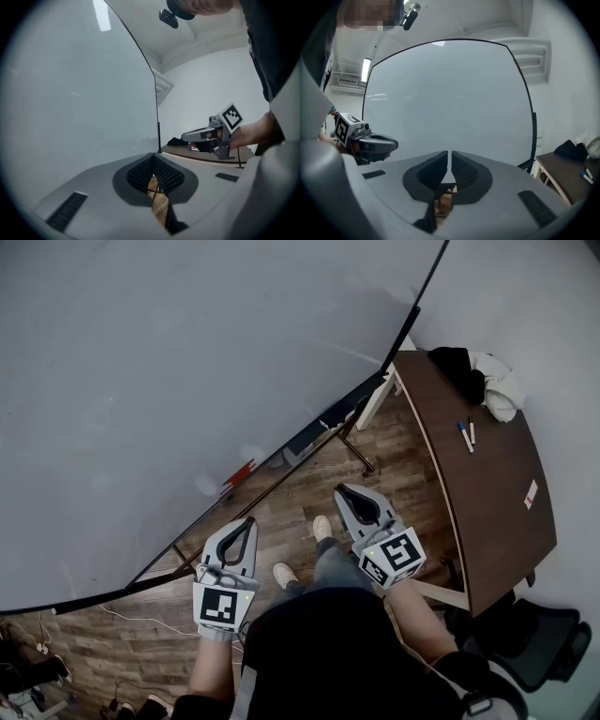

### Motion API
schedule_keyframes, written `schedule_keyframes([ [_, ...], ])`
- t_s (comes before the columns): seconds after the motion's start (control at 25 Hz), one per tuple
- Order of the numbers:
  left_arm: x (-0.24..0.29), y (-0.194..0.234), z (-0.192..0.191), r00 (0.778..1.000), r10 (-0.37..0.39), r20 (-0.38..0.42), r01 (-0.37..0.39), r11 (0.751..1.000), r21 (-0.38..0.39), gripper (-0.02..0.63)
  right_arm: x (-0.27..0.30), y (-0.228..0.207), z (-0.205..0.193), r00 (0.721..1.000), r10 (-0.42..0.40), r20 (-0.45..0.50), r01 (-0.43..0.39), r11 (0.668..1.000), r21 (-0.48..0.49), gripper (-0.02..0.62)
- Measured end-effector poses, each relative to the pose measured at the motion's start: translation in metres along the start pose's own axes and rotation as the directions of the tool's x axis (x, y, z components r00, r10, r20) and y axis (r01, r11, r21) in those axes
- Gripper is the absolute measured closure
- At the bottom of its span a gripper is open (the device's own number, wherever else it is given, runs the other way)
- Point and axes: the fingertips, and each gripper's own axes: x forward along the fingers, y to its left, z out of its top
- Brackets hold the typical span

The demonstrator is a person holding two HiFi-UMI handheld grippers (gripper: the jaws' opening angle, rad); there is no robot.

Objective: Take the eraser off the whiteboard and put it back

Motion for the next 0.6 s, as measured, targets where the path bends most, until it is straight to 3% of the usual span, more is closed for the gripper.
schedule_keyframes([
  [0.6,0.144,-0.004,0.006,0.990,-0.090,-0.106,0.092,0.996,0.014,0.600,0.046,-0.157,-0.051,0.992,-0.095,-0.083,0.107,0.983,0.146,0.571],
])
